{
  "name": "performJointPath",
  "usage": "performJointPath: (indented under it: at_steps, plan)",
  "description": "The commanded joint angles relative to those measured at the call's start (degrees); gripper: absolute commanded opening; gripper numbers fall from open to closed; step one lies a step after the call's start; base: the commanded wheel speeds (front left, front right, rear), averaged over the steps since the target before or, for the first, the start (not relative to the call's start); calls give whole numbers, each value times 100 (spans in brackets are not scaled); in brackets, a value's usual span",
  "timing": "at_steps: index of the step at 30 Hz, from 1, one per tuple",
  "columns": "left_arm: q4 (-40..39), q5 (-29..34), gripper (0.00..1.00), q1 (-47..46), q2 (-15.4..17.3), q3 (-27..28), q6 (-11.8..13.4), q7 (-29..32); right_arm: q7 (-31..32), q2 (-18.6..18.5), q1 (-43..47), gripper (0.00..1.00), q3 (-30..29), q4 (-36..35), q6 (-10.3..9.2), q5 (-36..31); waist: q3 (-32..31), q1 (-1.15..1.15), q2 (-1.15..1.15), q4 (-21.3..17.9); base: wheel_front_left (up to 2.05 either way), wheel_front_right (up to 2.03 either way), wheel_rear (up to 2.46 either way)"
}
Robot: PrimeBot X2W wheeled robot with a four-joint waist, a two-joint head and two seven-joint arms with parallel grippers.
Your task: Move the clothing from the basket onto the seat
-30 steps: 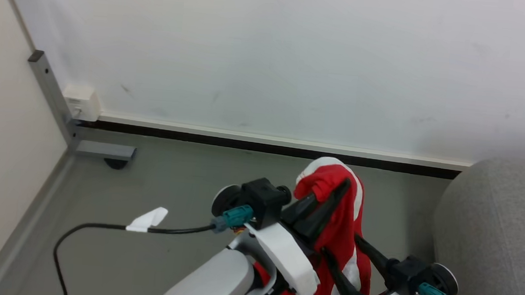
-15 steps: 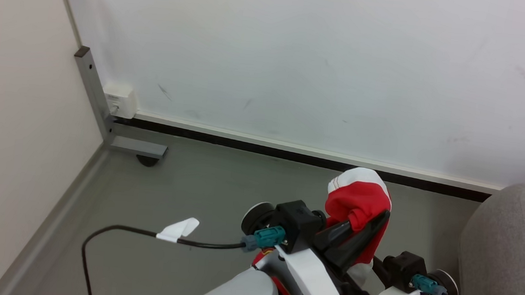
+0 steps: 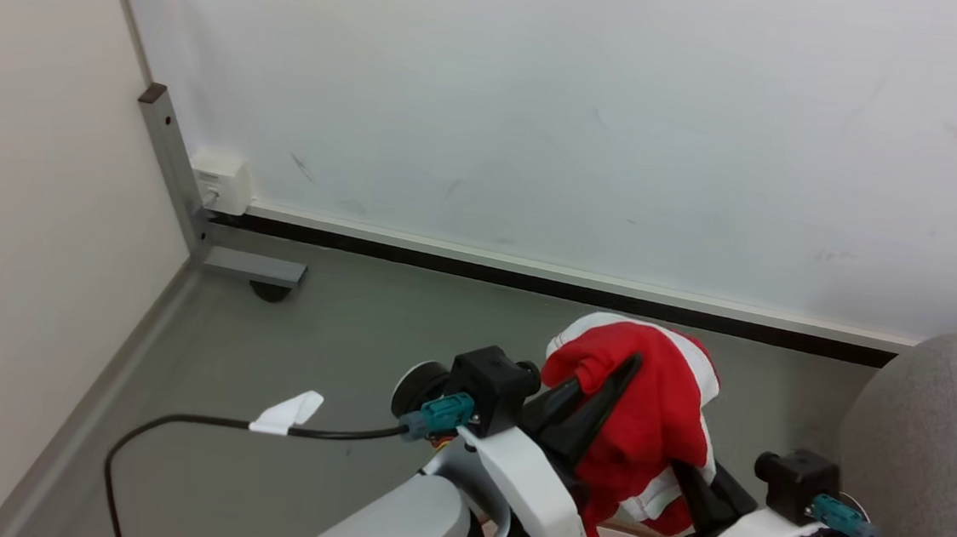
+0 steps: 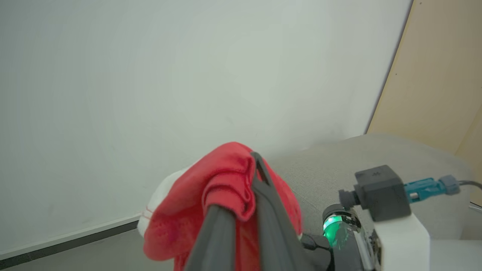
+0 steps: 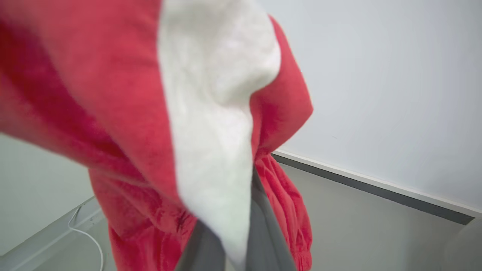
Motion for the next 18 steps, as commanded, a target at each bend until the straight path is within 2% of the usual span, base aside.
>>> performJointPath:
  at_steps: [1, 10, 11, 12, 14, 18]
  plan:
    - [56, -111, 0, 80, 28, -2, -9, -25, -18, -31, 178, 0, -174, -127, -12, -2, 23, 0, 0, -48, 0, 0, 0]
    - [156, -97, 0, 267, 147, -61, -56, -119, -19, -122, 379, 0, -868, -705, -12, 18, 87, 0, 0, -360, 0, 0, 0]
    - [138, -120, 7, 299, 161, -79, -103, -130, -19, -121, 395, 0, -974, -784, -12, 33, 103, 0, 0, -423, 0, 0, 0]
    - [118, -127, 32, 314, 183, -97, -130, -124, -18, -122, 415, 0, -1058, -853, -12, 44, 119, 0, 0, -488, 0, 0, 0]
    - [70, -120, 100, 335, 211, -154, -208, -140, -17, -134, 441, 0, -1226, -973, -12, 70, 152, 0, 0, -637, 0, 0, 0]
    - [-17, -43, 100, 401, 214, -281, -267, -177, -18, -172, 455, 0, -1483, -1139, -12, 98, 220, 0, 0, -967, 0, 0, 0]
